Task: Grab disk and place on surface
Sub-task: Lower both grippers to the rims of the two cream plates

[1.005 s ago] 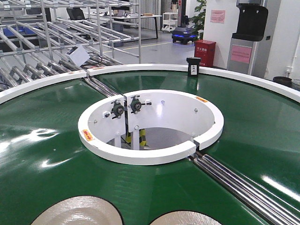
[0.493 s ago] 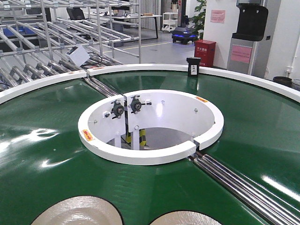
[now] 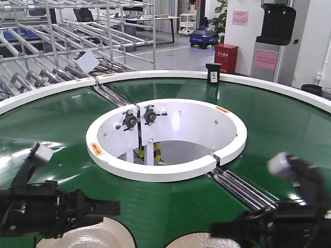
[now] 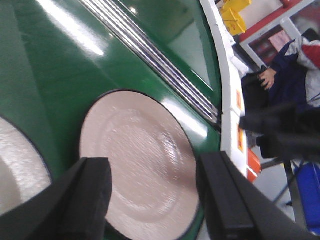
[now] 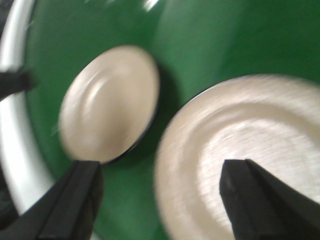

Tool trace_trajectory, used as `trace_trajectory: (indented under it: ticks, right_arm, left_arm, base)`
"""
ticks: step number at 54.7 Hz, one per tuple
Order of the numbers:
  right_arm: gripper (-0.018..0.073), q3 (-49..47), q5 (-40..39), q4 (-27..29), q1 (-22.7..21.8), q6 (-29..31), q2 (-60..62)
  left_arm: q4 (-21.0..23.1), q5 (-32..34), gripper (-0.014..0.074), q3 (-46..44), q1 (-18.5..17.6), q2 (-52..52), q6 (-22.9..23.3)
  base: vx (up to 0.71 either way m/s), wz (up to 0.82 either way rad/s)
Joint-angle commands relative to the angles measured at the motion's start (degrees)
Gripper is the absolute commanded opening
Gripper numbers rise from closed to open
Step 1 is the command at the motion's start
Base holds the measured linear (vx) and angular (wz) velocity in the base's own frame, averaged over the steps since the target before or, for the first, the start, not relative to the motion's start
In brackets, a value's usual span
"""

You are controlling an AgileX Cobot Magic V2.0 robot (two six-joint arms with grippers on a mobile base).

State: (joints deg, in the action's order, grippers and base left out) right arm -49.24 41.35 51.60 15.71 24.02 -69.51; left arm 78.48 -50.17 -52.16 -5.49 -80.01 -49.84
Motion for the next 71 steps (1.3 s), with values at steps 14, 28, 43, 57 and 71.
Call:
trace_trajectory:
  ticks: [14,28,43,57,71]
  right_arm:
    - [0.0531,-3.1,7.0,12.1,-0.2,8.8,-3.6]
    - [0.0531,-3.1,8.9,12.0,-6.0,9.9,-3.6]
    - [0.0531,-3.1,12.1,13.6,-12.0,11.0,-3.6]
    - [0.0531,-3.1,12.2,13.6,-12.0,11.5,-3.6]
    - [0.0531,-3.1,12.8,9.0,-14.0,9.8,-3.4]
  left_arm:
    - [-16.4,2.9,0.0487,-1.9,18.2,-5.0,7.7]
    - [-24.3,3.9,0.0487,-1.9,23.1,-11.6,3.6]
    - [-20.9,2.3,0.0482,-1.9,21.8,-19.9,-2.7]
    - [-8.4,-6.9,0.0208,-1.9,17.9,-25.6,-12.3]
    - [-4.3,-10.9,-0.001,-1.9,17.9,-23.9,-12.1]
  base:
    - [0.0,0.0]
    - [0.0,0.0]
    - [0.0,0.0]
    - [0.0,0.0]
    - [0.0,0.0]
